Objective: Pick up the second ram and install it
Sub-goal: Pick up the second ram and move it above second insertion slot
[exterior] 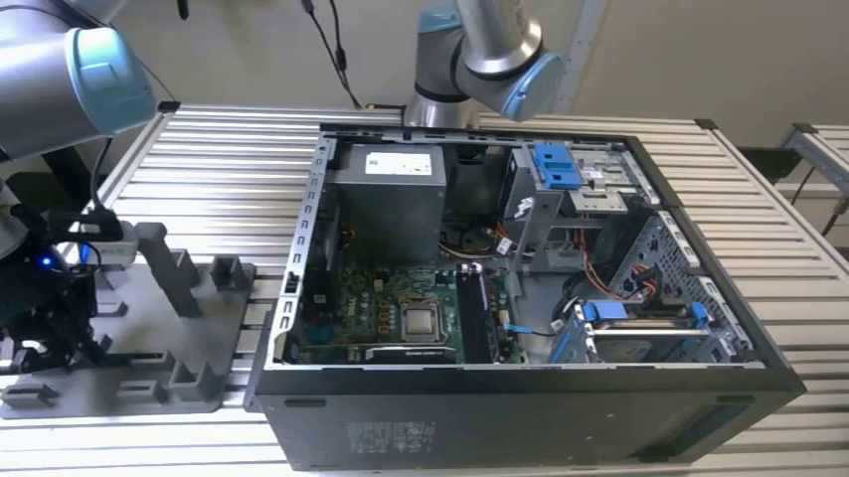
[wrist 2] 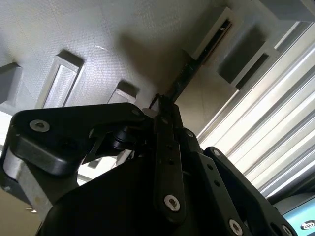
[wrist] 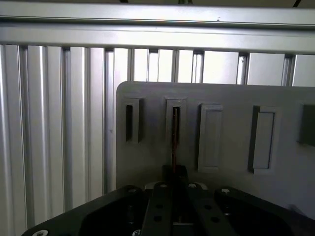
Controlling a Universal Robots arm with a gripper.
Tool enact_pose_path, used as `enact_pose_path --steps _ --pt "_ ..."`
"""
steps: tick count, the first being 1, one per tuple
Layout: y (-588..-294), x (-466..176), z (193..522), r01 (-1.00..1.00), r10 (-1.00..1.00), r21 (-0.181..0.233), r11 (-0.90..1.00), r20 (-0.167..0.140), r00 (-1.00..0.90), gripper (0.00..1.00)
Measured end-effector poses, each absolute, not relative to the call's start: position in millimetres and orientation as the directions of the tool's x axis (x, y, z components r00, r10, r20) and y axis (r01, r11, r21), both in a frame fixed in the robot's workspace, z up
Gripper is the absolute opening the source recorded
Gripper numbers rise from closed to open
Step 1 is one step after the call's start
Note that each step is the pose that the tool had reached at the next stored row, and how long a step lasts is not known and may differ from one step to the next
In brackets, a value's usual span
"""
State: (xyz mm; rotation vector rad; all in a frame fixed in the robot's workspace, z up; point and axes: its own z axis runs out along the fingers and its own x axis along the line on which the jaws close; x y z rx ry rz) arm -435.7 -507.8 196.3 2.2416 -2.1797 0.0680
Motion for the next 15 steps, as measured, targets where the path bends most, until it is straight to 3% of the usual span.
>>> enact_pose_path --steps 15 --pt "-507.8 -435.8 204.2 -0.999 -0.999 -0.020 -0.028 0.041 0.028 0.14"
